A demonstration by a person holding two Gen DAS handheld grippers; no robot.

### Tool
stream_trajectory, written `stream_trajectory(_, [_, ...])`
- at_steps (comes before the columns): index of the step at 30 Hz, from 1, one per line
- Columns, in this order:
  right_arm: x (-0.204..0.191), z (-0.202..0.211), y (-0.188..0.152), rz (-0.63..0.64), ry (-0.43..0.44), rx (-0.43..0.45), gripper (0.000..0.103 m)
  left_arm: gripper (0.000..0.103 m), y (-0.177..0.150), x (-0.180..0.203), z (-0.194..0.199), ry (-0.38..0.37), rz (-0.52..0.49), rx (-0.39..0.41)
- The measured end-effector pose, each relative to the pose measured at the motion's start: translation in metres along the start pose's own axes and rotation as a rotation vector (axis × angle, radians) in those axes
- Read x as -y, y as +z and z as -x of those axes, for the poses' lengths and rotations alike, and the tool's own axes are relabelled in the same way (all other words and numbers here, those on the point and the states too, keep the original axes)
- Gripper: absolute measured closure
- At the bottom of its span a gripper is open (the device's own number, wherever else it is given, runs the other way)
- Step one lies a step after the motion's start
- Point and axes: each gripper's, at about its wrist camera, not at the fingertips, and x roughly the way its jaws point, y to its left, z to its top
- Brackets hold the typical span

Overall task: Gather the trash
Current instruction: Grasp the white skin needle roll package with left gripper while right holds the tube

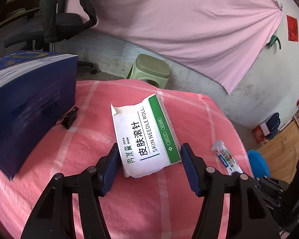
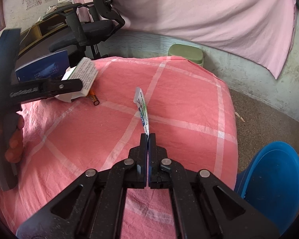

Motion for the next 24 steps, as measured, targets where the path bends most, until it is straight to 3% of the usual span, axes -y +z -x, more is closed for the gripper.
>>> stream_trajectory(7, [-0.009,0.016,-0.005,0.027,0.007,0.066,0.082,0.048,-0.027,-0.001,0.045,-0.020,-0.047,0.082])
stream_trajectory(16, [-0.018,0.050,-0.016,0.029,0.004,0.199,0.082,0.050,-0.057,0.020,0.078,0.008,-0.093,0.182])
stream_trajectory(24, [-0.027,0.055,-0.026,0.015,0.024,0.219,0.082,0.051,-0.079,0.029,0.106,0.026,-0.128,0.240])
